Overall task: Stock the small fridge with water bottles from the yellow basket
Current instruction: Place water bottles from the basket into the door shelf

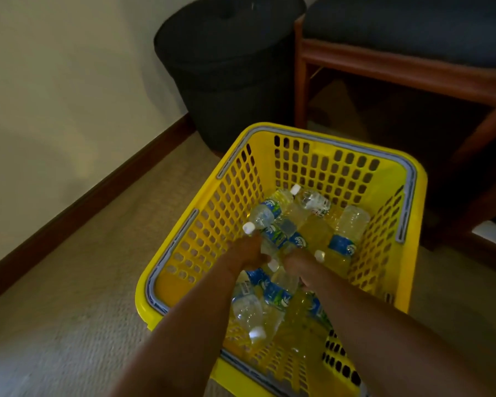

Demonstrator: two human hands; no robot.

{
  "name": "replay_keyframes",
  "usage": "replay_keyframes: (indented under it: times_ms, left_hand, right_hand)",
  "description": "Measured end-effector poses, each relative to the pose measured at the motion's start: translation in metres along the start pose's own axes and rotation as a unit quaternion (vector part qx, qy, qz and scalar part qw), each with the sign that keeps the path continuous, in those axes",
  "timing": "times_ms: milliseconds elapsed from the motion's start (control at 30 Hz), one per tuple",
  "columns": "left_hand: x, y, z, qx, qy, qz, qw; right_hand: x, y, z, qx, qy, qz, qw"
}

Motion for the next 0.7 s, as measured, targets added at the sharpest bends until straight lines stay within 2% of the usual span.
replay_keyframes:
  times_ms: [67,133,200,367,533,700]
  left_hand:
    - [0.0,-0.002,-0.001,0.015,-0.028,-0.018,0.999]
    - [-0.003,-0.009,0.0,0.04,-0.109,-0.023,0.993]
    - [-0.007,-0.017,0.0,0.058,-0.174,-0.008,0.983]
    - [-0.029,-0.049,0.017,0.122,-0.286,0.111,0.944]
    - [-0.042,-0.072,0.04,0.145,-0.193,0.232,0.942]
    - [-0.055,-0.114,0.068,0.2,-0.053,0.363,0.909]
  right_hand:
    - [0.002,0.0,-0.003,0.027,0.028,-0.011,0.999]
    - [0.001,-0.006,-0.002,0.039,0.071,-0.025,0.996]
    - [-0.001,-0.013,-0.001,-0.012,0.091,-0.044,0.995]
    - [-0.013,-0.059,0.013,-0.083,0.145,0.074,0.983]
    - [-0.046,-0.126,0.023,-0.155,0.143,0.207,0.955]
    - [-0.084,-0.206,0.04,-0.289,0.146,0.309,0.894]
Point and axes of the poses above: each hand's wrist, its own y-axis towards the middle knuckle, its own x-axis out of the palm, z = x × y, the point moved 3 cm from there along y, towards the middle knuckle, and after that the axes turned 14 degrees about -z, right-handed, at the moved point
